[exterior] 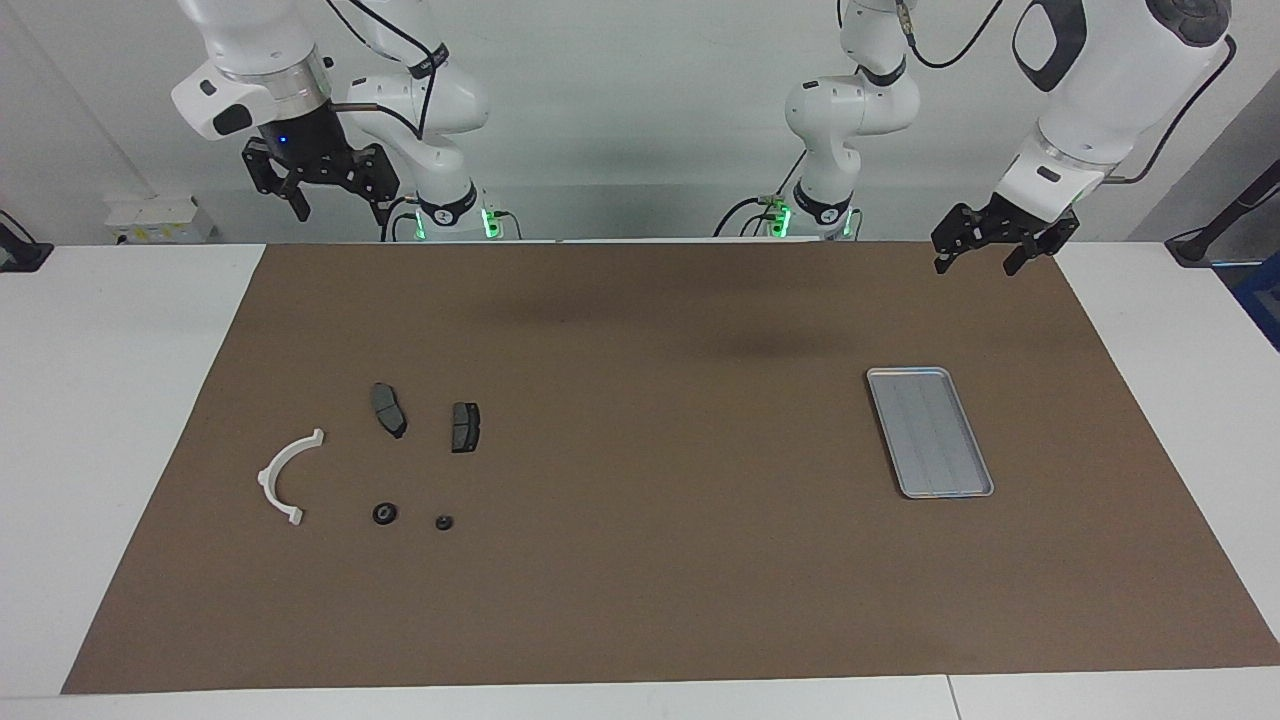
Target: Pick bearing gear from pile to tray
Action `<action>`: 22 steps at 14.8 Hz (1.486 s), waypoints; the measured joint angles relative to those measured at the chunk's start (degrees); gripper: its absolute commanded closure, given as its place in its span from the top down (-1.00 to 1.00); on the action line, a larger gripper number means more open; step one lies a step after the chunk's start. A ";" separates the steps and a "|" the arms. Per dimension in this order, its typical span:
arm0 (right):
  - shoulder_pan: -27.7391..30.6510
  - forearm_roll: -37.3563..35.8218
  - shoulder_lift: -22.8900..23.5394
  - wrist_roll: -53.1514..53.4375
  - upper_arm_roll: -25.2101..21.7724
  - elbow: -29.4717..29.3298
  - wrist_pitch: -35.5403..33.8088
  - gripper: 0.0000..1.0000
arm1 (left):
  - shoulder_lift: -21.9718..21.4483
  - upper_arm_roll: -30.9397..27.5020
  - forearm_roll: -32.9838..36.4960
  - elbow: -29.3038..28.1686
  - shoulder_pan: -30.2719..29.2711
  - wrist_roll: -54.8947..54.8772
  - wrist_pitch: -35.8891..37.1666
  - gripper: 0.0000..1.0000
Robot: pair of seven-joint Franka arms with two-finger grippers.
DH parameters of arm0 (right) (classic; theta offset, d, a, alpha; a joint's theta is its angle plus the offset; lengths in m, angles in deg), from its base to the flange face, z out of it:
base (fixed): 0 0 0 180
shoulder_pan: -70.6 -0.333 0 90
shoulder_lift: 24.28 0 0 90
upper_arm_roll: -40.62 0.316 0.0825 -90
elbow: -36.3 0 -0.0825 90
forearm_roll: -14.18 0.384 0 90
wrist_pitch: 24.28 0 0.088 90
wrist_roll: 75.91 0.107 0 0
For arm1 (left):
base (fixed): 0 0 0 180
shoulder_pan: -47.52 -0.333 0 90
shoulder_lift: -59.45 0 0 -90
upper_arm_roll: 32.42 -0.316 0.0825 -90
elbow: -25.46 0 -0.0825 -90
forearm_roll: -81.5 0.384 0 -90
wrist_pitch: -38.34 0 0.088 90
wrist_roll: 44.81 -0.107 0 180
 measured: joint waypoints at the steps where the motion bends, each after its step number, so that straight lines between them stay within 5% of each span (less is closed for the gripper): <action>1: 0.00 0.00 0.00 0.00 0.00 0.00 0.00 1.00 | 0.00 0.00 0.00 0.00 0.00 0.00 0.00 1.00; 15: -0.10 0.01 -0.09 -0.28 0.49 0.11 1.03 1.00 | 0.00 0.00 0.00 0.00 0.00 0.00 0.00 1.00; 19: -0.30 0.03 0.75 -0.44 0.64 4.04 9.05 1.00 | 0.00 0.00 0.00 0.00 0.00 0.00 0.00 1.00; 22: -1.32 0.05 6.07 0.16 0.72 7.59 17.95 1.00 | 0.00 -0.34 0.00 0.01 -0.07 0.06 -0.06 1.00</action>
